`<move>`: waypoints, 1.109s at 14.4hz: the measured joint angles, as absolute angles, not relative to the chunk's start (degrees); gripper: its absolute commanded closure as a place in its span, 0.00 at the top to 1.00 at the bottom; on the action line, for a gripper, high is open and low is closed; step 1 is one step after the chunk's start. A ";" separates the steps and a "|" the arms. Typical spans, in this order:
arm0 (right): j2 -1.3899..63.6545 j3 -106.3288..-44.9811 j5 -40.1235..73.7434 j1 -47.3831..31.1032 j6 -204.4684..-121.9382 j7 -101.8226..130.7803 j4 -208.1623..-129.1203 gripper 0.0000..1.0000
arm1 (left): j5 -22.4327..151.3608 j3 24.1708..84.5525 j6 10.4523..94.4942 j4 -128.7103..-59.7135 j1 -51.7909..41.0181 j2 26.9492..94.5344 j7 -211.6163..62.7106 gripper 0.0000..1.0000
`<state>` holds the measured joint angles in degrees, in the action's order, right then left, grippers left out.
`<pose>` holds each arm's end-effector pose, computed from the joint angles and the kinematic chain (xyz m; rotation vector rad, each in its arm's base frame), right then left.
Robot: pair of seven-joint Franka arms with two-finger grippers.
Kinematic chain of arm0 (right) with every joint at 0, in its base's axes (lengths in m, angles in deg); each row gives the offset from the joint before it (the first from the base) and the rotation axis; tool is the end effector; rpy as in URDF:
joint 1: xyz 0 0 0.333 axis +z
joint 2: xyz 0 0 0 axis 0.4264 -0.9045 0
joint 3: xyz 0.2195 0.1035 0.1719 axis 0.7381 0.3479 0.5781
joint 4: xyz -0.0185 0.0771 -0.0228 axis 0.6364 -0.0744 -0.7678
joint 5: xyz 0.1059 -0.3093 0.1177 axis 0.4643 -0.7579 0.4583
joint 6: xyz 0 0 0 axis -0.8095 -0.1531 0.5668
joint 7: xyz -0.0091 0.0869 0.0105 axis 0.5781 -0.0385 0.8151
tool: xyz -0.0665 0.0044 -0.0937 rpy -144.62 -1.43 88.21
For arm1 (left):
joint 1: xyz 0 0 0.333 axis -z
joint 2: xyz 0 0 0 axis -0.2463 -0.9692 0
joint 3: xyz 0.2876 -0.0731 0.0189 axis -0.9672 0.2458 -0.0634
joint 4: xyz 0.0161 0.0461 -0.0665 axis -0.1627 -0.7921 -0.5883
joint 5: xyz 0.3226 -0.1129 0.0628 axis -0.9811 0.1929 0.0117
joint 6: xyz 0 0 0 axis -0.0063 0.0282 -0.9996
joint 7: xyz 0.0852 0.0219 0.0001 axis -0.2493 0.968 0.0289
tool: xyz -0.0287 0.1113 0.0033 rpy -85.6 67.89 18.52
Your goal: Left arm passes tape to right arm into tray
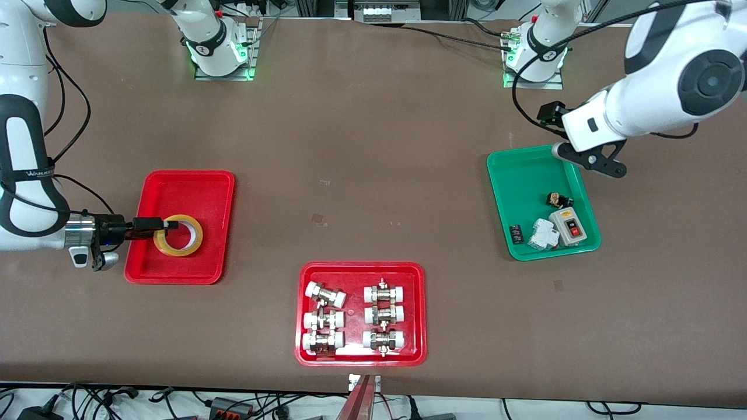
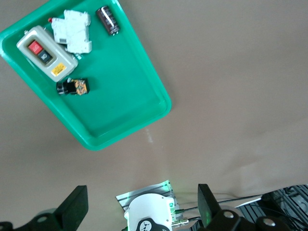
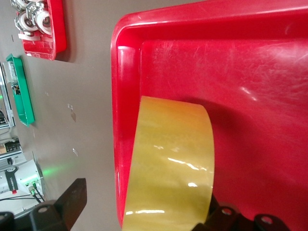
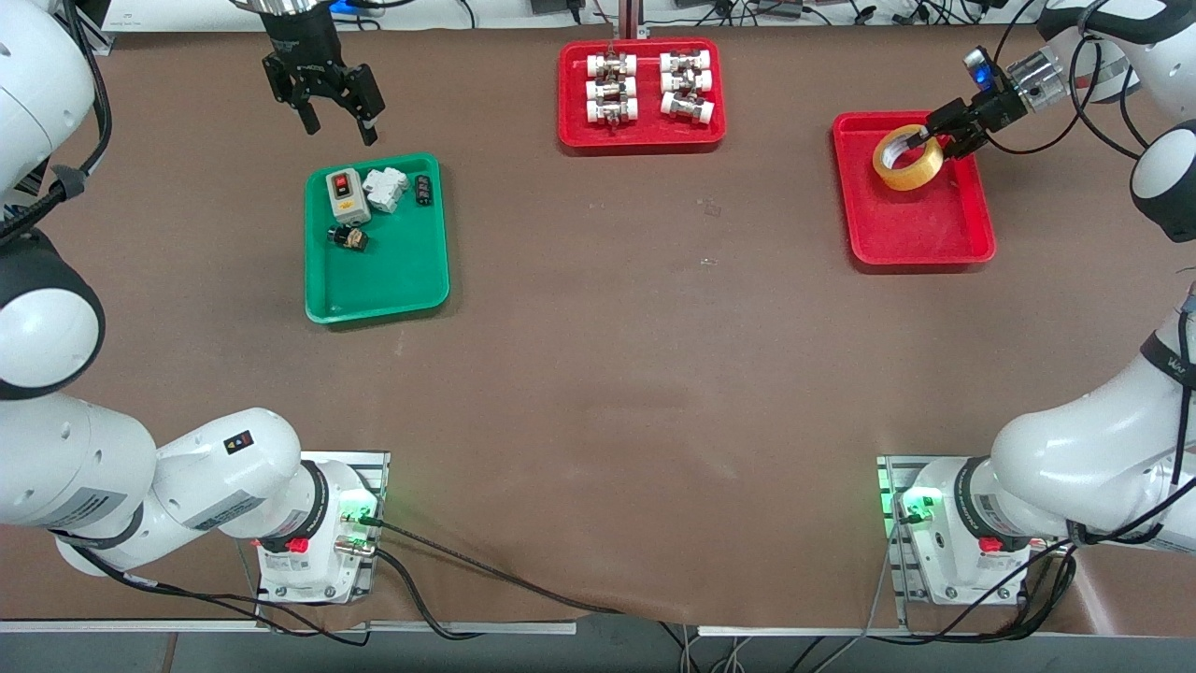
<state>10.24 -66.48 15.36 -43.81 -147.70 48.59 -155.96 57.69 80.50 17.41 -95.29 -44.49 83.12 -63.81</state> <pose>0.6004 -0.1056 0.2044 -2.3444 -0.1594 0.2256 0.4684 -0.1162 0.4929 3.0020 -0.4922 -0.5750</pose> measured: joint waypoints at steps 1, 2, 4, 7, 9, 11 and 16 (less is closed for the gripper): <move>10.23 -66.48 15.36 -43.78 -147.70 48.59 -155.96 1.00 | 57.69 80.46 17.63 -96.51 -44.64 84.28 -63.81 1.00; 10.23 -66.48 15.36 -43.77 -147.69 48.59 -155.98 1.00 | 57.68 80.40 17.99 -97.70 -45.08 85.31 -63.80 1.00; 10.17 -66.48 15.36 -43.76 -147.68 48.59 -156.10 1.00 | 57.68 80.32 19.23 -99.60 -46.96 86.90 -61.85 1.00; 9.75 -66.33 15.36 -43.71 -147.68 48.59 -156.37 1.00 | 57.68 80.13 20.13 -99.85 -50.38 87.52 -57.34 1.00; 8.86 -66.12 15.37 -43.69 -147.66 48.62 -156.47 1.00 | 57.68 79.78 21.08 -98.59 -52.74 87.29 -52.31 1.00; 8.23 -65.74 15.66 -43.66 -147.55 48.67 -156.47 1.00 | 57.69 77.66 21.66 -96.36 -53.18 86.79 -49.27 1.00; 8.57 -64.55 15.00 -43.19 -147.54 49.27 -155.45 1.00 | 51.91 60.75 23.14 -90.14 -39.06 86.47 -51.32 1.00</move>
